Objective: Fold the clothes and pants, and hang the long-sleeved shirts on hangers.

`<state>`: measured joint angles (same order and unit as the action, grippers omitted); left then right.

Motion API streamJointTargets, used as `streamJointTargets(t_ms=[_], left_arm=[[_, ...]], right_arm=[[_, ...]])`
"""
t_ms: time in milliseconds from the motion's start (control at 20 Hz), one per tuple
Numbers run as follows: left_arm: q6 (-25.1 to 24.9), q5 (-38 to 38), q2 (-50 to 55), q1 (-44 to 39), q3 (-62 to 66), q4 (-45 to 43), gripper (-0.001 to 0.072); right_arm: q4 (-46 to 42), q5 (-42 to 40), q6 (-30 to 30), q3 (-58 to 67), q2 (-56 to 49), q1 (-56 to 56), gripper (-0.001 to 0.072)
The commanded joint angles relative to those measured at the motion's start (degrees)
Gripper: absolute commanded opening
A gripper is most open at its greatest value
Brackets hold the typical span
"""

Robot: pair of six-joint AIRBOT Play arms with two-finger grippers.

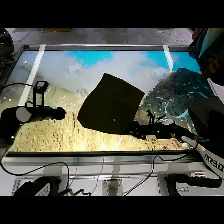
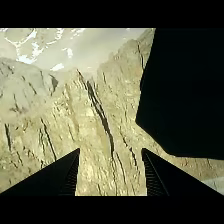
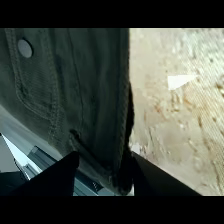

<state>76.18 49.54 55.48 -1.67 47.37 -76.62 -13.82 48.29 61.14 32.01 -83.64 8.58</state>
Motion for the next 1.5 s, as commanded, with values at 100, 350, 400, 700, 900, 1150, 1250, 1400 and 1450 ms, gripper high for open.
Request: streamJointTargets(t_ms=[100, 350, 400, 700, 900, 1150, 1250, 1400, 1450], left_arm=[[3.28, -1.55, 7.43, -0.02, -1.38, 7.74, 0.0438], [1.01, -0.22, 16.17, 1.68, -1.38, 16.00, 0.0440], [-1.57, 1.53, 17.42, 2.51, -1.38, 19.15, 0.0439], [-9.81, 4.61, 18.64, 4.31, -1.18, 27.43, 0.0538], [-9.79, 4.70, 18.62, 4.39, -1.18, 28.20, 0.0538], [-9.79, 7.39, 18.62, 4.15, -1.44, 28.20, 0.0538], [-9.77, 9.01, 18.62, 4.15, -1.51, 28.26, 0.0538], [-9.79, 13.77, 18.64, 2.56, -1.68, 28.24, 0.0538], [-9.79, 14.62, 18.64, 1.68, -2.01, 28.26, 0.0538]], right_arm=[[2.14, -1.22, -2.84, 0.52, -0.68, 0.02, 0.0314], [1.95, 3.30, -5.55, 3.93, -0.46, 0.02, 0.0035], [1.97, 5.38, -7.76, 5.14, -0.11, 0.02, 0.0035], [4.87, 11.34, -9.79, 13.42, 9.01, 0.02, 0.0035], [11.23, 9.38, -9.70, 15.93, 17.90, 0.02, 0.0035], [4.26, 5.03, -7.45, 15.89, 22.27, 0.04, 0.0035], [-9.25, 4.66, -0.31, 15.89, 22.27, -0.02, 0.0035], [-37.81, 6.67, 18.23, 15.89, 22.27, -0.02, 0.0035], [-44.48, 9.27, 21.97, 15.89, 22.29, -0.02, 0.0035]])
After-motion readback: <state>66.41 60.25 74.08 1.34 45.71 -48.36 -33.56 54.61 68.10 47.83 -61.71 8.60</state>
